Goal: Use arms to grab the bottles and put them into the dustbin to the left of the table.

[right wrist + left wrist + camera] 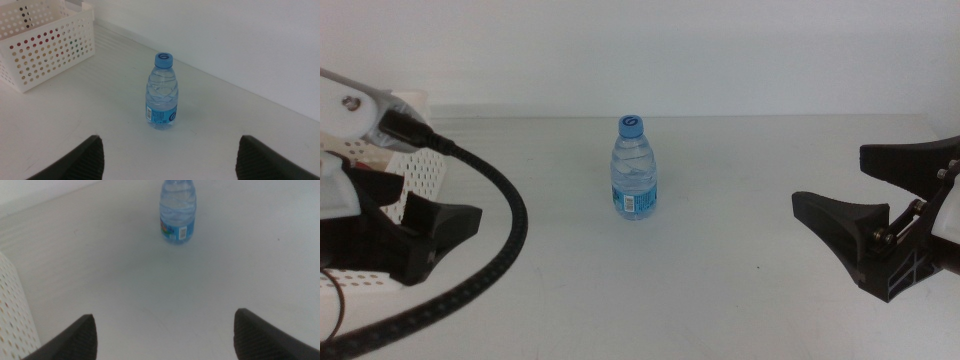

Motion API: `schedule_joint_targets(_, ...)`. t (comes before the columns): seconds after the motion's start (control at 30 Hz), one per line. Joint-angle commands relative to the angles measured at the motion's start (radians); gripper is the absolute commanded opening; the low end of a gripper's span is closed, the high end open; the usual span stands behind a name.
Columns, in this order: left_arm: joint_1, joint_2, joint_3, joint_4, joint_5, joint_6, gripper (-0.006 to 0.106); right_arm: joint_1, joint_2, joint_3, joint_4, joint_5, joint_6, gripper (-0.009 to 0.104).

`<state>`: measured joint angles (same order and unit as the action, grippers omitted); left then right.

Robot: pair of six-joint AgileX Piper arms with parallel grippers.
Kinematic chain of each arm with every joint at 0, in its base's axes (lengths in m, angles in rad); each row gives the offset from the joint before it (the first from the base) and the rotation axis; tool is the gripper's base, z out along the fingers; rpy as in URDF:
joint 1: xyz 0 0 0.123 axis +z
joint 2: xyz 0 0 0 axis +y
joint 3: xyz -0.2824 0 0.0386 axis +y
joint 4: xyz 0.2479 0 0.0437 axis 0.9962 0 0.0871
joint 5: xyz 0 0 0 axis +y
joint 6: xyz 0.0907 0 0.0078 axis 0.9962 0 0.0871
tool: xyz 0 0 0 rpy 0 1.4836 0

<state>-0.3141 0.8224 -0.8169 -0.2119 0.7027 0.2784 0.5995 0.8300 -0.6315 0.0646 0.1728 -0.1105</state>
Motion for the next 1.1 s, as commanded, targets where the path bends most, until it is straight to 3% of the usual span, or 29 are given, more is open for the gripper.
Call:
schedule_joint_targets(0.0, -0.006, -0.004, -0.027, -0.011, -0.101, -0.007, 0.09, 0.004, -0.01, -0.027, -0.002, -0.068, -0.014, 0.077)
schedule_joint_targets(0.27, -0.006, 0.007, -0.027, -0.036, -0.208, -0.051, 0.09, 0.004, -0.01, -0.027, -0.002, -0.068, -0.014, 0.077)
schedule_joint_targets(0.43, -0.016, 0.097, -0.066, -0.138, -0.28, -0.017, 0.09, 0.004, -0.01, -0.027, -0.002, -0.068, -0.014, 0.077)
schedule_joint_targets(0.57, -0.056, 0.178, -0.09, -0.211, -0.361, 0.109, 0.09, 0.004, -0.01, -0.027, -0.002, -0.068, -0.014, 0.077)
schedule_joint_targets(1.07, -0.274, 0.447, -0.088, -0.205, -0.744, 0.17, 0.09, 0.004, -0.01, -0.027, -0.002, -0.068, -0.014, 0.077)
